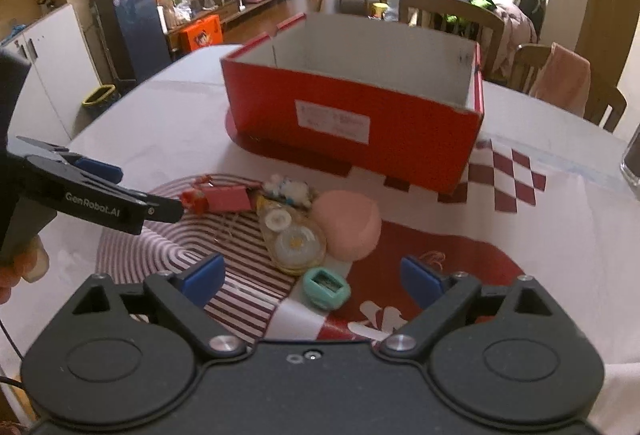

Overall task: Organize rigid objects
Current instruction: 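Move both tools back over the remaining items, then grasp the red horse toy with the left tool while the right tool grasps the teal sharpener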

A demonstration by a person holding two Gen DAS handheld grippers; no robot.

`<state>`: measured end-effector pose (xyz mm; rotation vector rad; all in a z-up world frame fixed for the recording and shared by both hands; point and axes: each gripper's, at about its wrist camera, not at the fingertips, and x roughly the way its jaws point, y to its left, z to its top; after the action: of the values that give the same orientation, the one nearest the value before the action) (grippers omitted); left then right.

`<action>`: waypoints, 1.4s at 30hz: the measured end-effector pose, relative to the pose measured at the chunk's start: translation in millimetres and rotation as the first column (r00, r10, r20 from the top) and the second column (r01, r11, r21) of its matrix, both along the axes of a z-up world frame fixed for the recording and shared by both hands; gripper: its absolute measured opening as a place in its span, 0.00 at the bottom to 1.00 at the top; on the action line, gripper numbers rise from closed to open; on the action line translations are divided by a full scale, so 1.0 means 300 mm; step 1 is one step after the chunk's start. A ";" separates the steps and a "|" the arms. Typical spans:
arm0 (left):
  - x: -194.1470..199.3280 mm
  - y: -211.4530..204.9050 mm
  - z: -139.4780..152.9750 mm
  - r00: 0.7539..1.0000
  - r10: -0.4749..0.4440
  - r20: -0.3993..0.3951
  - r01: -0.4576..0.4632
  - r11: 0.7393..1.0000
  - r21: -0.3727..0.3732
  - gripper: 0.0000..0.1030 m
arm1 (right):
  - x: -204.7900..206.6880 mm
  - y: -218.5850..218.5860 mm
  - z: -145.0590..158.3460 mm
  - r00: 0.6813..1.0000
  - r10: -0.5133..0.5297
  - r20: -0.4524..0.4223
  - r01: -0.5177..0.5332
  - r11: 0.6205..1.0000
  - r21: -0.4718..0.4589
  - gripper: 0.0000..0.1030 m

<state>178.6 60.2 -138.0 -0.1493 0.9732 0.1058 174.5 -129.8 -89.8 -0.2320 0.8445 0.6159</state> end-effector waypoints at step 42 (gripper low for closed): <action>0.118 -0.038 -0.127 0.992 -0.119 0.043 0.113 0.987 0.118 0.47 | 0.104 0.042 -0.191 0.996 -0.002 -0.090 -0.005 0.997 -0.081 0.35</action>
<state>214.0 48.9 -176.3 0.0114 0.9215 0.0509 205.7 -117.3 -147.1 -0.2805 0.9572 0.5977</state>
